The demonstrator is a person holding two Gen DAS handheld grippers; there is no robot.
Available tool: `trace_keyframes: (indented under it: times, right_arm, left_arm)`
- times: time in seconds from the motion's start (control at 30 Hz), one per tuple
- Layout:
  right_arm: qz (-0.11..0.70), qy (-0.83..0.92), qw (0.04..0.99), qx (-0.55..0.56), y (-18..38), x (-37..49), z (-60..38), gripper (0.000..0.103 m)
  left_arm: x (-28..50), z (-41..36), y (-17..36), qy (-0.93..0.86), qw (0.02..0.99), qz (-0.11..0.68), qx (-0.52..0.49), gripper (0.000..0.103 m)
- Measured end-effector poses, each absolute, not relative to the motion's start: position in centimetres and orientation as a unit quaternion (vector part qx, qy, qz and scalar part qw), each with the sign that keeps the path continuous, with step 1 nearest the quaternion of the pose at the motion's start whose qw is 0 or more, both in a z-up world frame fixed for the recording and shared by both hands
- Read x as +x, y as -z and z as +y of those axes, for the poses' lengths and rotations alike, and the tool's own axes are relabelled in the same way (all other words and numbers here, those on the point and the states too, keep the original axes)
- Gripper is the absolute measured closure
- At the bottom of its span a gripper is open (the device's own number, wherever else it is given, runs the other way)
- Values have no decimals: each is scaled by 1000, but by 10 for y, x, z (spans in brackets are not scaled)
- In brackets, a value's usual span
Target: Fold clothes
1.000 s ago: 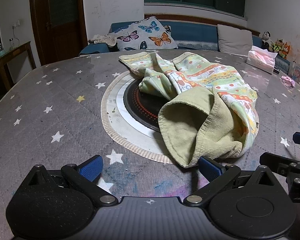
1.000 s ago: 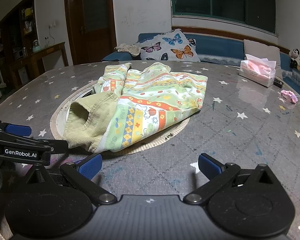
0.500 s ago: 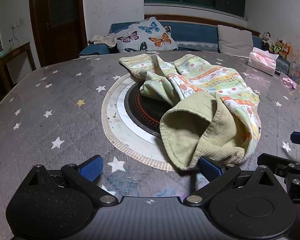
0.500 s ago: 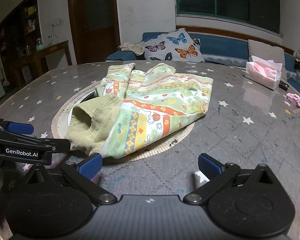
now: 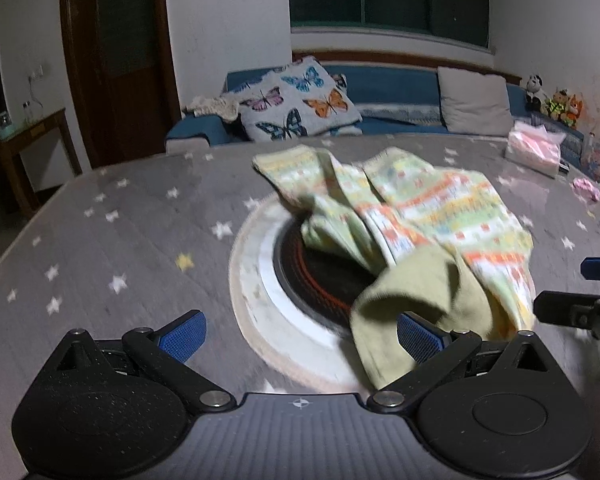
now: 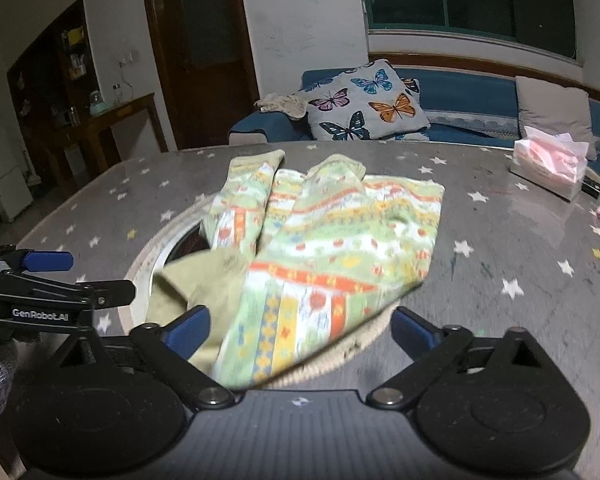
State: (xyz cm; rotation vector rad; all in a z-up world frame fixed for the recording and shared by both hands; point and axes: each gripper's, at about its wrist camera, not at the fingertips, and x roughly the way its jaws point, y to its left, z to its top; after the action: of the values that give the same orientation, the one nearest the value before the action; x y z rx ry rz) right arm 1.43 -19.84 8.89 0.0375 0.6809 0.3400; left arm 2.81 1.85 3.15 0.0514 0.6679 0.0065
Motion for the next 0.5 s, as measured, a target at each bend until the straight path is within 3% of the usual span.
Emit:
trace_keyframes:
  times: [0.13, 0.33, 0.5]
  right_arm:
    - [339, -165, 926, 19, -96, 43, -201, 17]
    - [346, -163, 924, -3, -100, 95, -193, 28]
    - [348, -161, 923, -22, -98, 142, -184, 31]
  left_arm:
    - [48, 26, -40, -4, 947, 319, 24, 1]
    - [85, 32, -45, 6, 947, 319, 23, 14]
    - [126, 28, -50, 23, 947, 320, 18, 17]
